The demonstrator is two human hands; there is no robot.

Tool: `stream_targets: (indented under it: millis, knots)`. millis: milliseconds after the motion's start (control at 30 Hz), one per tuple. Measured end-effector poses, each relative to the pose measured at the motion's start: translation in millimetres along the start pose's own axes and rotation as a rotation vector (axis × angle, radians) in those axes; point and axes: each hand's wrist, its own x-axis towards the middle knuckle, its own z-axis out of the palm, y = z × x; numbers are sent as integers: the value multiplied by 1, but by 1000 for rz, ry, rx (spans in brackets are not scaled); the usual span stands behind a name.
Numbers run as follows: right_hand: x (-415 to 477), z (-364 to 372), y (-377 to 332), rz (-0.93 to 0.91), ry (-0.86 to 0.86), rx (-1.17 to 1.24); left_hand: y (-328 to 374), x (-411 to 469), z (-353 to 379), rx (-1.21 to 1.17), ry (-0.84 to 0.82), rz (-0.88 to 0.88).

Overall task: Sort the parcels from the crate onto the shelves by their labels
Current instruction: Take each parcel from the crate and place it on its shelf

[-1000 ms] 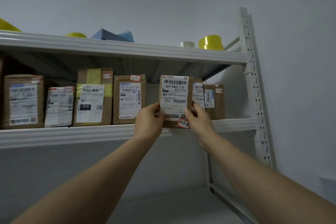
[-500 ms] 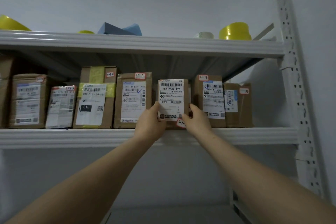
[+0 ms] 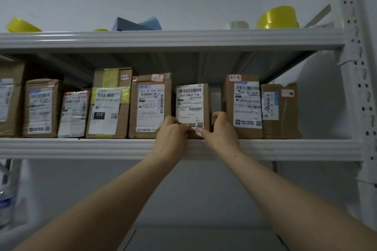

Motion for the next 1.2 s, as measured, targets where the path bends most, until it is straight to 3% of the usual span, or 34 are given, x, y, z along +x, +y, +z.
stream_targets:
  millis: [467, 667, 800, 867, 1033, 1200]
  knots:
    - [8, -3, 7, -14, -17, -41, 25, 5, -8, -19, 37, -25]
    - [11, -34, 38, -143, 286, 65, 53, 32, -12, -73, 136, 48]
    - [28, -69, 80, -31, 571, 199, 82, 54, -10, -71, 128, 146]
    - [37, -88, 99, 74, 606, 284, 95, 67, -8, -64, 99, 188]
    - [54, -127, 123, 307, 300, 380, 122, 104, -2, 30, 40, 223]
    - [64, -130, 126, 398, -7, 440, 130, 122, 0, 133, -68, 210]
